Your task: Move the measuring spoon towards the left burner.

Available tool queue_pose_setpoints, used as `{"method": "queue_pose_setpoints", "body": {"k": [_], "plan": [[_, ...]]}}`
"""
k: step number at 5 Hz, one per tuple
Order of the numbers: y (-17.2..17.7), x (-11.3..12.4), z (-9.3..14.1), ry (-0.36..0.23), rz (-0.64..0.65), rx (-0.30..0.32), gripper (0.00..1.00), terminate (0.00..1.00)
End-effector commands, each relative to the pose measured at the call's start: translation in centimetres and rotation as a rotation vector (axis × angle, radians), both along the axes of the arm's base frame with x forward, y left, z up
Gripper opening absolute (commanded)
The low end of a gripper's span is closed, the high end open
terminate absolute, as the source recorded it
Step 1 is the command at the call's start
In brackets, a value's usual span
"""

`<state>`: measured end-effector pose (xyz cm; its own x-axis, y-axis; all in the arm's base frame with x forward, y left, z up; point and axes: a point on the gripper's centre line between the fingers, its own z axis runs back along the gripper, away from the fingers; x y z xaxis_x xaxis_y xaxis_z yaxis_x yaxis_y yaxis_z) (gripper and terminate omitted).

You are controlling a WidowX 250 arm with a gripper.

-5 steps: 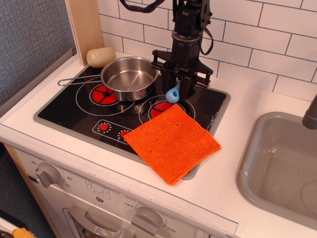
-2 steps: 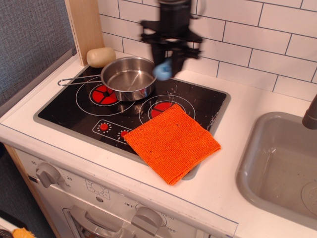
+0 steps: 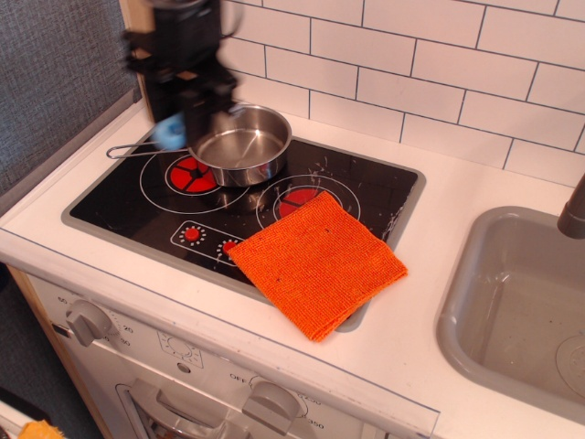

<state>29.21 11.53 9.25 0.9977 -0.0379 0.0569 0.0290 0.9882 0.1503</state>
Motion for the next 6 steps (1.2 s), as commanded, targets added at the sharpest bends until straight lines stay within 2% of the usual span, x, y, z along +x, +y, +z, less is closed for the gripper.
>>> {"method": "queue_pose_setpoints", "body": {"k": [1,2,3,4,5,6], "plan": [[2.9,-2.2,-1.2,-0.044,-0.016,0.046,0.00,0.00],[2.4,-2.5,-3.9,-0.016,-0.012,0.015,0.00,0.00],[2.5,-2.4,-5.7,0.013,-0.003,0.028,0.00,0.00],[2.8,-2.0,-6.3,0.019,0.007,0.024,0.00,0.00],[2.8,-1.6,-6.5,0.025,-0.003,0.021,1.00,0.00],[2.3,-1.2,-5.4,0.011,-0.030,0.017,1.00,0.00]]}}
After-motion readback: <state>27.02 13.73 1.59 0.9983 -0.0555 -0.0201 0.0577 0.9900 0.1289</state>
